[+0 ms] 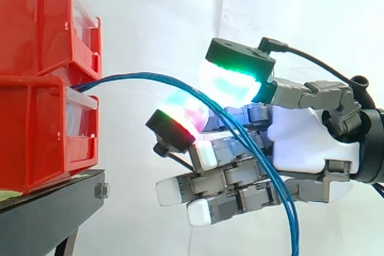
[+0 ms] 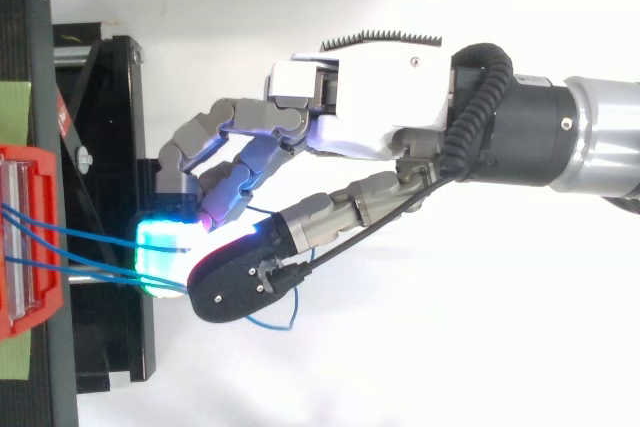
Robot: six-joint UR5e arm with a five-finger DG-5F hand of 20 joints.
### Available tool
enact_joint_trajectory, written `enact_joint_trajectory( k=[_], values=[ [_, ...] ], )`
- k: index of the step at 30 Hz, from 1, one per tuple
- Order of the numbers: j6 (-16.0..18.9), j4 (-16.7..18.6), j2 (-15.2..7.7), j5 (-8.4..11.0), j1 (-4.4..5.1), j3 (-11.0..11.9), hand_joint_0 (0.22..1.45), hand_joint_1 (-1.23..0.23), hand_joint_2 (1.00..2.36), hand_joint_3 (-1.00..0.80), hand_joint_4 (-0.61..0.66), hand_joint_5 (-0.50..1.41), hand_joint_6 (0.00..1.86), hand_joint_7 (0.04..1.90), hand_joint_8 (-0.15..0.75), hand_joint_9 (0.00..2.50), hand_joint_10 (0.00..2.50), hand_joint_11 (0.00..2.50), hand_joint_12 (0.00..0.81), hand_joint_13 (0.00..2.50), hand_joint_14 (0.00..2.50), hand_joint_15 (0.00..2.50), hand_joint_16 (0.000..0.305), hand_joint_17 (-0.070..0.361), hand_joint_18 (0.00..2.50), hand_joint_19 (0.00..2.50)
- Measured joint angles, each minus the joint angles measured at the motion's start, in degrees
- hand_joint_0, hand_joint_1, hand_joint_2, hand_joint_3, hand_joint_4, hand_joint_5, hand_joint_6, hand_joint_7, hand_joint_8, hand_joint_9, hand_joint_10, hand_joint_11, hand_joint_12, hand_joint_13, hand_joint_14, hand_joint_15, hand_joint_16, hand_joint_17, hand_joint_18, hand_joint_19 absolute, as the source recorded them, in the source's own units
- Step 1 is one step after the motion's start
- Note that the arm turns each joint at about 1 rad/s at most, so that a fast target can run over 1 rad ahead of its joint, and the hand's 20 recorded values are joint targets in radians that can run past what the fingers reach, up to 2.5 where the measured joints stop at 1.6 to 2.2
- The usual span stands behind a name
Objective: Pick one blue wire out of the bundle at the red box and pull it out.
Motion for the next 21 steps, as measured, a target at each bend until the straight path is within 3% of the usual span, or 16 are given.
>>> enact_joint_trajectory(
  k=[4, 11, 13, 16, 21],
  values=[
    [-0.04, 0.06, 0.0, -0.04, 0.0, 0.0, 0.63, -0.86, 1.01, -0.4, 0.2, -0.22, 0.91, 0.85, 0.329, 0.72, 0.01, 0.7, 0.42, 0.63, 0.01, 0.36, 0.058, 0.131, 0.56, 0.36],
    [0.16, -0.14, 0.0, 0.02, -0.05, -0.01, 0.69, -0.89, 1.0, -0.44, 0.19, -0.22, 0.92, 0.85, 0.322, 0.71, 0.01, 0.7, 0.42, 0.65, 0.01, 0.35, 0.057, 0.129, 0.61, 0.33],
    [0.18, -0.21, 0.0, 0.03, -0.07, -0.02, 0.57, -0.79, 1.0, -0.47, 0.2, -0.22, 0.91, 0.85, 0.324, 0.7, 0.01, 0.7, 0.421, 0.63, 0.01, 0.37, 0.059, 0.132, 0.57, 0.38],
    [0.19, -0.26, 0.0, 0.04, -0.11, -0.02, 0.51, -0.57, 1.0, -0.5, 0.19, -0.18, 0.87, 0.9, 0.351, 0.77, 0.01, 0.67, 0.436, 0.64, 0.01, 0.37, 0.062, 0.139, 0.56, 0.41],
    [0.12, -0.28, 0.0, -0.03, -0.19, -0.01, 0.55, -0.54, 1.0, -0.45, 0.18, -0.17, 0.86, 0.95, 0.351, 0.81, 0.01, 0.68, 0.427, 0.66, 0.01, 0.38, 0.059, 0.133, 0.56, 0.43]
  ],
)
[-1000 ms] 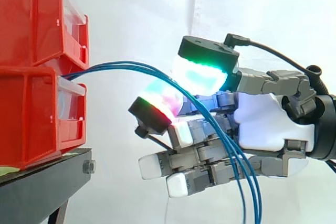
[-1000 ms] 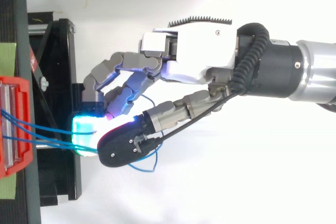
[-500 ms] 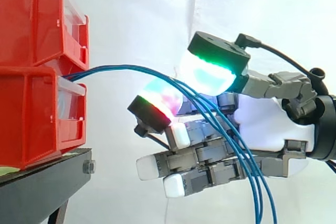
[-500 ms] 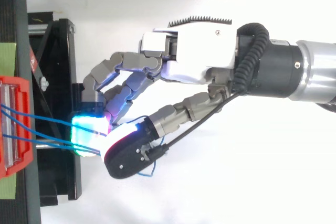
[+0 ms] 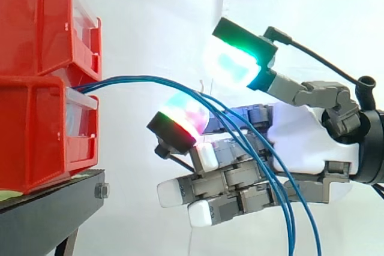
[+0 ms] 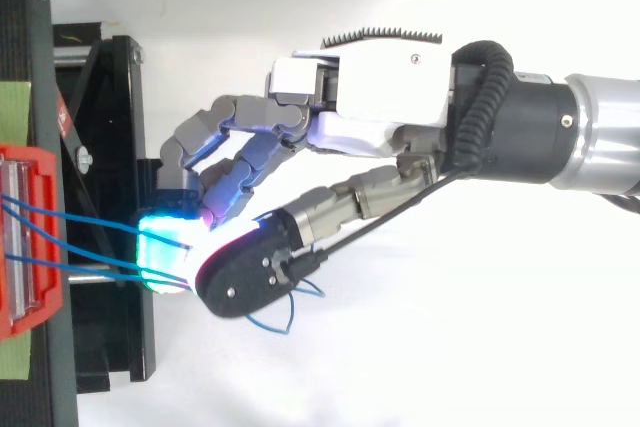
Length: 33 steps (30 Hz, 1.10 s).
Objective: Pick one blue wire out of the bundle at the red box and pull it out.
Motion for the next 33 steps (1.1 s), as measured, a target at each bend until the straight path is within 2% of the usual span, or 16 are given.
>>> enact_joint_trajectory(
  k=[4, 9, 26, 33],
  values=[
    [-0.04, -0.04, 0.0, -0.02, -0.06, 0.0, 0.57, -0.66, 1.01, -0.33, 0.17, -0.19, 0.89, 0.94, 0.344, 0.8, 0.01, 0.69, 0.422, 0.67, 0.01, 0.39, 0.058, 0.131, 0.57, 0.42],
    [-0.07, -0.08, 0.01, -0.02, -0.15, 0.0, 0.59, -0.72, 1.01, -0.27, 0.16, -0.2, 0.91, 0.94, 0.34, 0.79, 0.01, 0.7, 0.422, 0.68, 0.01, 0.39, 0.057, 0.129, 0.59, 0.42],
    [-0.42, -0.12, 0.05, -0.04, -0.33, 0.0, 0.66, -0.81, 1.01, -0.28, 0.07, -0.21, 0.94, 0.91, 0.333, 0.77, 0.01, 0.72, 0.425, 0.69, 0.01, 0.38, 0.057, 0.127, 0.63, 0.4],
    [-1.34, -1.6, 0.64, -0.09, -0.52, -0.01, 0.63, -0.75, 1.02, -0.14, 0.04, -0.21, 0.96, 1.0, 0.335, 0.8, 0.01, 0.72, 0.417, 0.69, 0.01, 0.39, 0.056, 0.126, 0.63, 0.42]
  ],
)
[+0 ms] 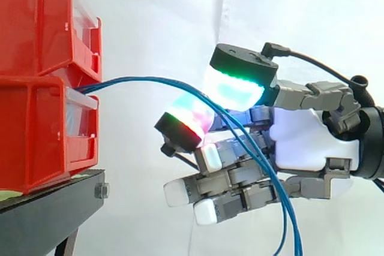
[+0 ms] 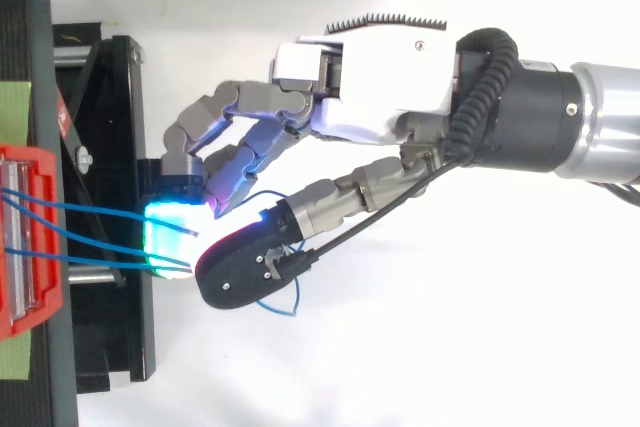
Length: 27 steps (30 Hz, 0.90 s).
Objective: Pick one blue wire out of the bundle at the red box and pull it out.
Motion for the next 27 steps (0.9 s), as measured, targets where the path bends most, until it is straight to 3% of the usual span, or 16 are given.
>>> enact_joint_trajectory(
  k=[9, 27],
  values=[
    [-2.91, -3.83, 1.79, -0.02, -0.45, 0.0, 0.62, -0.72, 1.01, -0.03, -0.02, -0.18, 0.98, 0.97, 0.378, 0.86, 0.01, 0.72, 0.457, 0.74, 0.01, 0.4, 0.064, 0.145, 0.69, 0.39],
    [-7.81, -7.33, 5.13, 0.0, -1.36, 0.01, 0.64, -0.75, 1.01, -0.02, -0.05, -0.19, 0.97, 1.05, 0.363, 0.86, 0.01, 0.72, 0.445, 0.74, 0.01, 0.41, 0.061, 0.137, 0.68, 0.4]
  ],
)
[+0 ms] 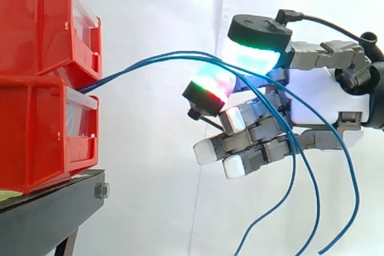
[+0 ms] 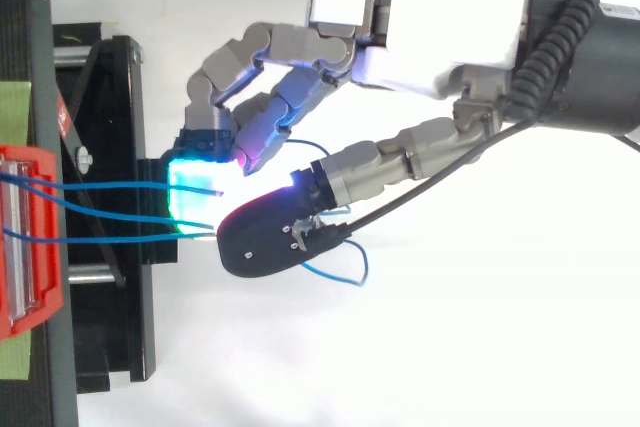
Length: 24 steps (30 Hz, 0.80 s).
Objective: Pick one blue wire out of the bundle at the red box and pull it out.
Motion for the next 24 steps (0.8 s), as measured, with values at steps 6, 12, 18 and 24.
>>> enact_joint_trajectory(
  k=[6, 12, 18, 24],
  values=[
    [-3.21, -0.57, 0.57, 0.13, -0.19, 0.0, 0.64, -0.75, 1.01, -0.02, -0.06, -0.18, 0.97, 1.03, 0.365, 0.85, 0.01, 0.73, 0.448, 0.74, 0.01, 0.41, 0.061, 0.137, 0.68, 0.39],
    [-5.79, -1.62, 0.62, 0.26, -0.38, -0.01, 0.65, -0.76, 1.01, -0.02, -0.07, -0.18, 0.97, 1.08, 0.358, 0.85, 0.01, 0.73, 0.442, 0.73, 0.01, 0.41, 0.06, 0.134, 0.68, 0.4],
    [-7.53, -2.29, 0.64, 0.33, -0.48, -0.01, 0.65, -0.75, 1.01, 0.01, -0.06, -0.18, 0.97, 1.07, 0.364, 0.87, 0.01, 0.73, 0.444, 0.74, 0.01, 0.41, 0.06, 0.136, 0.68, 0.41],
    [-8.04, -3.5, 0.82, 0.34, -0.6, -0.01, 0.64, -0.74, 1.01, -0.01, -0.05, -0.18, 0.98, 1.02, 0.374, 0.88, 0.01, 0.73, 0.456, 0.75, 0.01, 0.42, 0.062, 0.14, 0.7, 0.4]
  ],
)
